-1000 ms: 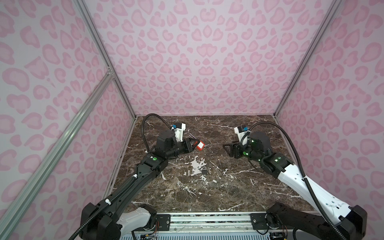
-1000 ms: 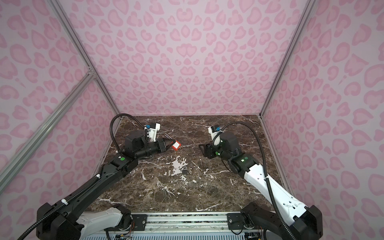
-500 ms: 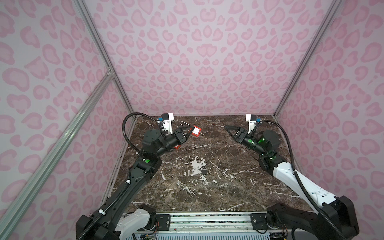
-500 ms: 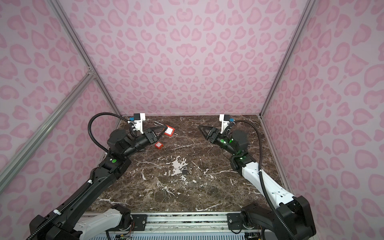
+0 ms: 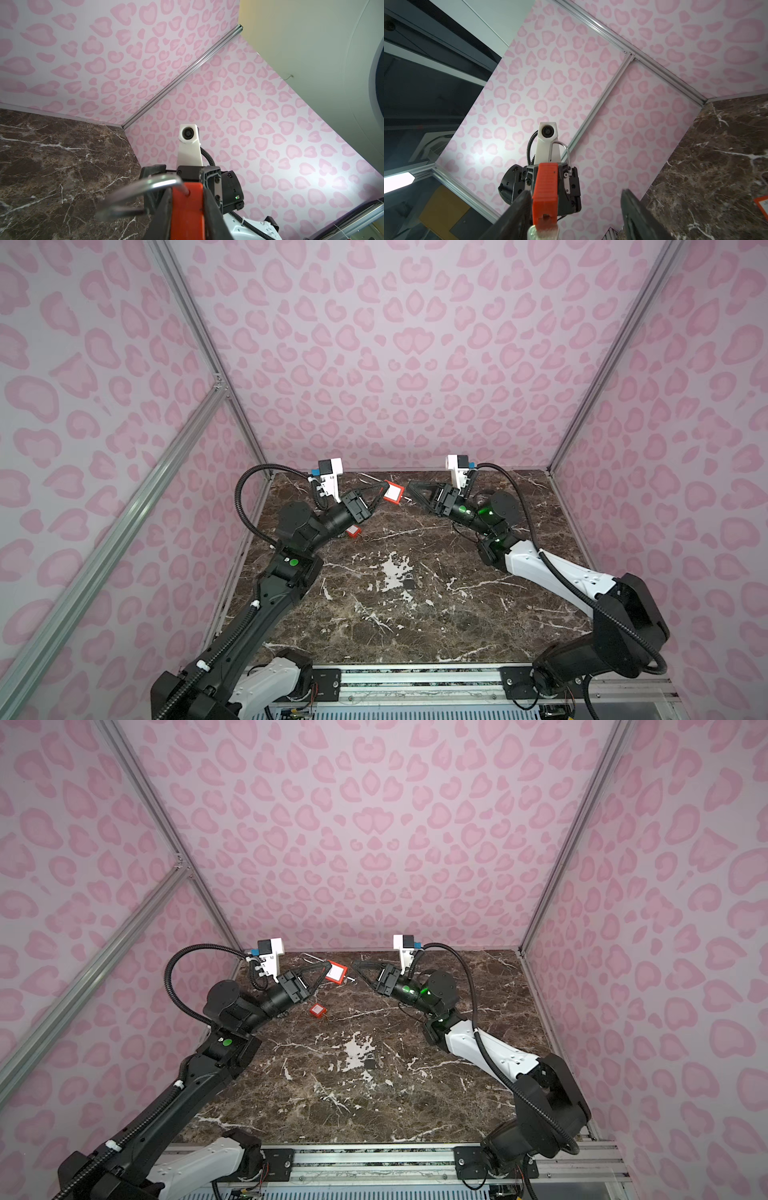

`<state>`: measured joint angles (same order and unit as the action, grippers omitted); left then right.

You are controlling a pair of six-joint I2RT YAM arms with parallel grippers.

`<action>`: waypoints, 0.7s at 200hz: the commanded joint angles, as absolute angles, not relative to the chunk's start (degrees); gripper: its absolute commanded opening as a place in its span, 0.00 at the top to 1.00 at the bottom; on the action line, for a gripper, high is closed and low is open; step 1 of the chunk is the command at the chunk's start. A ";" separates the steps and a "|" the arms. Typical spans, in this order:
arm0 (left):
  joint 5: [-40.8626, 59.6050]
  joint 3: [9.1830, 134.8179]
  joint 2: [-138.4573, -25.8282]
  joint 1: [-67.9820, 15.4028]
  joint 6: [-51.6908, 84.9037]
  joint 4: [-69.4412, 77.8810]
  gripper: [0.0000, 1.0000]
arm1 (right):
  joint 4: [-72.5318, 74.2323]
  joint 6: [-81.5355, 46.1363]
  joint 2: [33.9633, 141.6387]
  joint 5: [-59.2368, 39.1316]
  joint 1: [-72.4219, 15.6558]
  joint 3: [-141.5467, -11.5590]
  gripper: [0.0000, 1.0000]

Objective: Lock with the key

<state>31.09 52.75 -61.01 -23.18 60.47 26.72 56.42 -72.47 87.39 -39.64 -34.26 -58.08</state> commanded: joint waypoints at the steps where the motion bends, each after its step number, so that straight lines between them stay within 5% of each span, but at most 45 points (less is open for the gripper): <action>1: 31.69 53.42 -60.91 -23.01 60.83 30.36 0.96 | 70.42 -80.07 90.78 -40.07 -35.02 -58.68 0.32; 140: 32.79 52.82 -60.77 -20.70 60.39 29.33 0.96 | 64.42 -77.77 92.03 -39.17 -39.20 -60.53 0.39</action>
